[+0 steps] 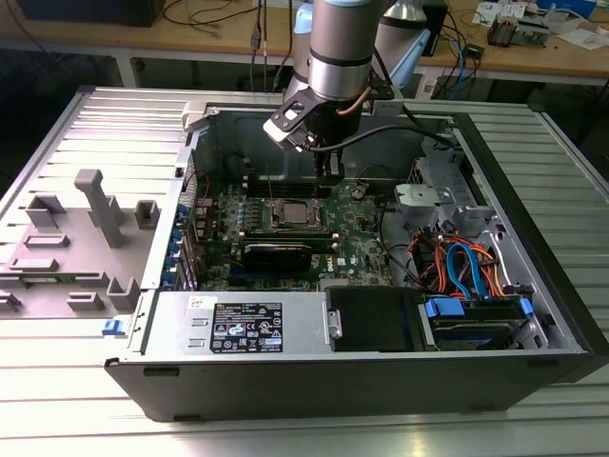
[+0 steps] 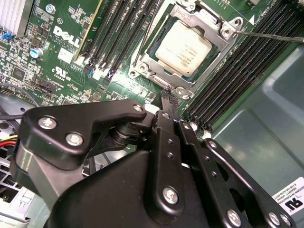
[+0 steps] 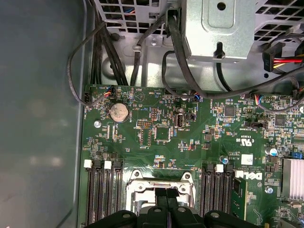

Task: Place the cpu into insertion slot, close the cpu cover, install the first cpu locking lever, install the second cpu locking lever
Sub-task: 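Close the cpu cover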

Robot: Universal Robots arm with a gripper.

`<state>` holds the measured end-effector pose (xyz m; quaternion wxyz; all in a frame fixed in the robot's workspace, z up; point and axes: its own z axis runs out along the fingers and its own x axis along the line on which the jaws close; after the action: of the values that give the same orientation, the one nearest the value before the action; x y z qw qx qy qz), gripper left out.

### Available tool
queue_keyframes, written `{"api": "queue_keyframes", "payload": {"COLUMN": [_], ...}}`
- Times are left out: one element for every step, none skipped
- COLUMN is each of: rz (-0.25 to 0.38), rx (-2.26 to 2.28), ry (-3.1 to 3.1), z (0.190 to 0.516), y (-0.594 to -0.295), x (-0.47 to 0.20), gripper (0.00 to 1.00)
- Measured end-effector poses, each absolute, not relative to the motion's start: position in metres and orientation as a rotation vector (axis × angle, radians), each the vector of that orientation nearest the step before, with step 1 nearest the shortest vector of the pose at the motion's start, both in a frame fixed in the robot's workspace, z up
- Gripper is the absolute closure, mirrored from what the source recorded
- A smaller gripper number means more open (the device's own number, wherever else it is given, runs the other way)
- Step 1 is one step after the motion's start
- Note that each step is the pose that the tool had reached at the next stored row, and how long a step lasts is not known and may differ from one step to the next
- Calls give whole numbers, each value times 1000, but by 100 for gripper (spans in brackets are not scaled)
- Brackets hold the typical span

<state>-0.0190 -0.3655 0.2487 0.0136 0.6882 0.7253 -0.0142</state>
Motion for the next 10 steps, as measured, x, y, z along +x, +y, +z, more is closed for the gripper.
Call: {"api": "queue_keyframes", "payload": {"rz": [-44,-44,-44,-44,-44,-44,-44,-44,-44,-44], "rx": [2143,2143,2144,2143,2143,2143,2144,2143,2144,2144], "ry": [2259,2259,2259,2259,2259,2259,2259,2259,2259,2259], "z": [249,249,249,249,249,248,247,245,244,242], "y": [-366,-366,-366,-366,-366,-366,-366,-366,-366,-366], "x": [-19,-19,-19,-19,-19,-19,-19,-19,-19,-19], "gripper": [89,89,89,89,89,89,89,89,89,89]}}
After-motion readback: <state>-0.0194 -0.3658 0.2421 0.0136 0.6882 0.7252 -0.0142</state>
